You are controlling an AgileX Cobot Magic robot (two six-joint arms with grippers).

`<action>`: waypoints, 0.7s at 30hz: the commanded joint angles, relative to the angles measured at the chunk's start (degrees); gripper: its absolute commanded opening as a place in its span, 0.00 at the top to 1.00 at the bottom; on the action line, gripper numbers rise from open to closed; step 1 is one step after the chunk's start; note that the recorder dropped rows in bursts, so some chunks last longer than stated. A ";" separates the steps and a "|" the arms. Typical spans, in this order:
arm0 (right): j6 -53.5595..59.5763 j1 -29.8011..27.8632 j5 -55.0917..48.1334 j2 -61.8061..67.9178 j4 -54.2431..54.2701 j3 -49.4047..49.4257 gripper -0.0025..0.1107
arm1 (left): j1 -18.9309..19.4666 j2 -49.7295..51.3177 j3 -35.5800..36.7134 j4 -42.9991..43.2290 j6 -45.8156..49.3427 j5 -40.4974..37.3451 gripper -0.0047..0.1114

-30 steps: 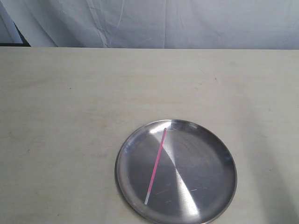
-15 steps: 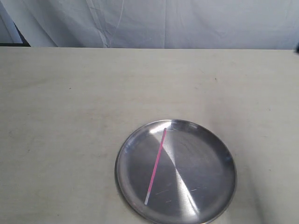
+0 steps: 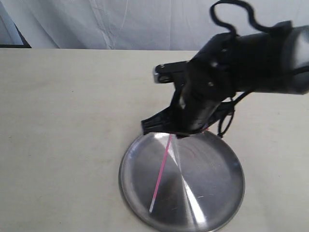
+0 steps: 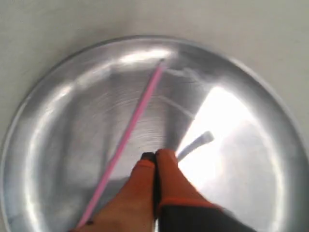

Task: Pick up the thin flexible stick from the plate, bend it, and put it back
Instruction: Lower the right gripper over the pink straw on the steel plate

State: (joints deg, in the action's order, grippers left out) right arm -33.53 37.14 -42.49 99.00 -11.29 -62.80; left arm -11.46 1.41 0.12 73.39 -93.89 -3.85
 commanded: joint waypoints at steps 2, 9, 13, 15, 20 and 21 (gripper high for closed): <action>2.13 3.15 3.29 4.41 2.92 -1.78 0.96 | -0.07 -0.04 -0.12 0.31 0.05 -0.05 0.96; -0.16 2.84 5.35 8.73 5.95 -1.78 0.55 | -0.07 -0.04 -0.12 0.31 0.05 -0.05 0.96; -1.16 2.84 5.40 12.30 6.08 -1.78 0.51 | -0.07 -0.04 -0.12 0.31 0.05 -0.05 0.96; -1.16 2.84 5.40 14.44 6.43 -1.78 0.51 | -0.07 -0.04 -0.12 0.31 0.05 -0.05 0.96; -0.92 2.84 5.16 18.03 6.53 -1.78 0.58 | -0.07 -0.04 -0.12 0.31 0.05 -0.52 0.96; -0.92 2.84 4.68 18.44 6.53 -1.78 0.71 | -0.07 -0.04 -0.12 0.31 0.05 -0.52 0.96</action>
State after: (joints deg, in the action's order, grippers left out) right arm -34.50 40.20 -38.32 114.54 -4.98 -65.28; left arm -11.46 1.41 0.12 73.39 -93.89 -3.97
